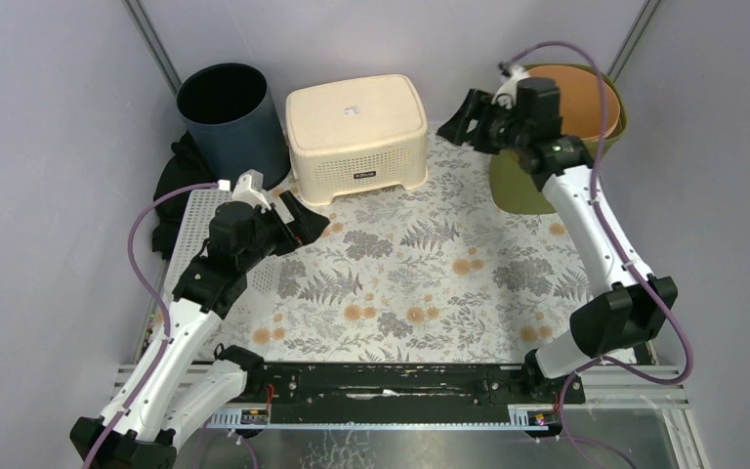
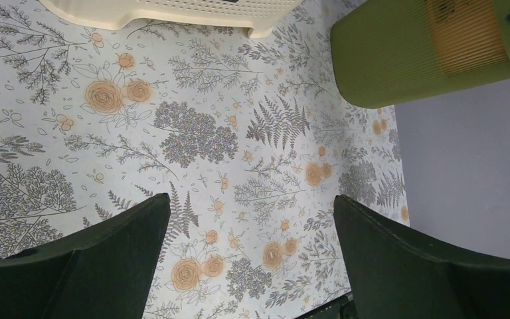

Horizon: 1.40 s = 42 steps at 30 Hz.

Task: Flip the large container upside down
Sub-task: Move the container to the center of the board.

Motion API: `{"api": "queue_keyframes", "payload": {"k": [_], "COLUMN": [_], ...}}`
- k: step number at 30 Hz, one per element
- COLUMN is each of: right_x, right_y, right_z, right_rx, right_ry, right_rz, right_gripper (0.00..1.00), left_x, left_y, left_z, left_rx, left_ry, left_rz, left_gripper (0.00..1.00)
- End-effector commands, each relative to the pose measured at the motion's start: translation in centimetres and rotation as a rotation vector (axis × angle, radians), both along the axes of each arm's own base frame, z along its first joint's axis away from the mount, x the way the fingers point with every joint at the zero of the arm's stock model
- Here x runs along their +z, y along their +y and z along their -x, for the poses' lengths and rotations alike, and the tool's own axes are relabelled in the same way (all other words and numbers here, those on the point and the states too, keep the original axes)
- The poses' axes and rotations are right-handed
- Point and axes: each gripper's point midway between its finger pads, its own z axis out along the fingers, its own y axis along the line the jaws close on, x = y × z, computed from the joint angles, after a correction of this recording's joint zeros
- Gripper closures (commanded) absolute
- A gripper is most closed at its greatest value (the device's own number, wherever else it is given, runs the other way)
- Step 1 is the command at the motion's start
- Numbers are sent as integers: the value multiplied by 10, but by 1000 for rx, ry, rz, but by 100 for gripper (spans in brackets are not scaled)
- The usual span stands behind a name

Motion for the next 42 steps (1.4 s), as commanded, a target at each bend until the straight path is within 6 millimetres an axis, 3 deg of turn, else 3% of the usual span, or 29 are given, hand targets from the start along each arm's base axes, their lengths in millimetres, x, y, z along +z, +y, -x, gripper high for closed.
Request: {"api": "queue_keyframes", "payload": {"k": [1, 7, 15, 18, 29, 42], "right_x": [38, 59, 57, 53, -8, -59], "right_y": [-61, -109, -164, -170, -167, -172], "right_z": [-14, -33, -66, -76, -118, -113], "right_rx": [-190, -377, -556, -568, -537, -541], "right_ry": [-97, -171, -189, -186, -41, 79], "right_rz": [99, 185, 332, 369, 437, 480], "right_gripper": [25, 23, 23, 23, 22, 23], "left_x": [8, 7, 5, 3, -1, -6], "left_y": [-4, -4, -4, -4, -5, -5], "left_z": [0, 0, 2, 2, 0, 0], "left_rx": [-28, -34, -39, -39, -44, -46], "left_ry": [-37, -33, -28, -24, -8, 2], "left_rz": [-7, -12, -12, -14, -28, -32], "left_gripper": [0, 0, 0, 0, 0, 0]}}
